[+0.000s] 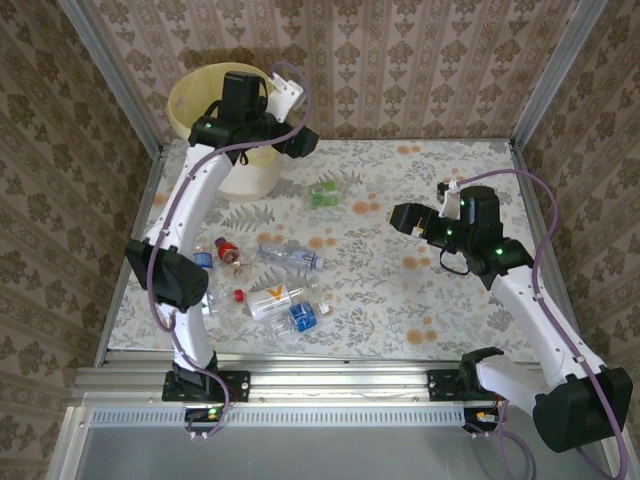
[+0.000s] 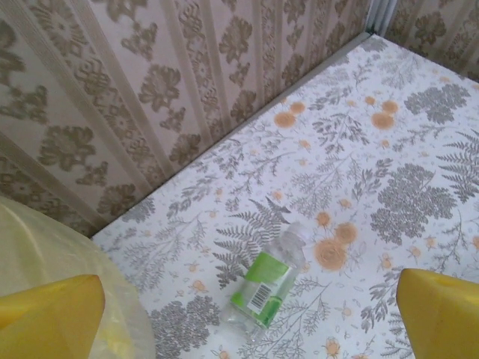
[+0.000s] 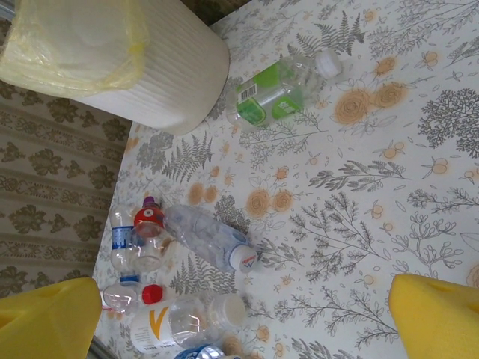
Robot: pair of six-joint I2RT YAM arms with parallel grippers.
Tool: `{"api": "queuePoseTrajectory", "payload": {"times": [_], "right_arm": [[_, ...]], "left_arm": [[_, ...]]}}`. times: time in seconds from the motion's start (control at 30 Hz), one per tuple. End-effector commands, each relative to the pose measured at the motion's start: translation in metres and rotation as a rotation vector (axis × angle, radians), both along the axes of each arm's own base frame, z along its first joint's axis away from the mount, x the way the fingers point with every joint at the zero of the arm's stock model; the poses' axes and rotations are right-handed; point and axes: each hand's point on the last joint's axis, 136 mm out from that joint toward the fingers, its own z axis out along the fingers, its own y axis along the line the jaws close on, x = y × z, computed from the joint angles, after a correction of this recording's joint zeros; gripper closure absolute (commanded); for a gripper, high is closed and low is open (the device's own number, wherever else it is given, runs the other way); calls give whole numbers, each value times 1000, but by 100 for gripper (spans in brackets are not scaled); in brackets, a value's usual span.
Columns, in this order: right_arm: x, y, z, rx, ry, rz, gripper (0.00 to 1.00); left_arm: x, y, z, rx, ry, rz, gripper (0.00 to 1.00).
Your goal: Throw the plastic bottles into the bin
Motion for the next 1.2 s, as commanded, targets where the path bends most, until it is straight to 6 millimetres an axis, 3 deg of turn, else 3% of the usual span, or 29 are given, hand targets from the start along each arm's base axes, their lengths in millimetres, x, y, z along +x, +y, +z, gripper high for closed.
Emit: {"api": "queuePoseTrajectory", "payload": {"times": [0.0, 0.23, 0.27, 0.43, 0.87, 1.17], "right_arm": [[-10, -3, -9, -19, 18, 13, 0], [-6, -1, -11, -4, 26, 16, 0], [-5, -1, -12, -4, 27, 15, 0], [-6, -2, -13, -10, 29, 15, 0], [-14, -5, -20, -25, 58, 22, 0], [-15, -5, -24, -19, 72, 19, 0]], "left_arm": [[-6, -16, -18, 20, 32, -68, 0], [14, -24, -79, 115, 132, -35, 1], [8, -39, -86, 128, 140, -65, 1], [12, -52, -126, 195, 192, -78, 1], [38, -49, -208, 335, 281, -2, 2], [44, -46, -254, 378, 344, 7, 2]]}}
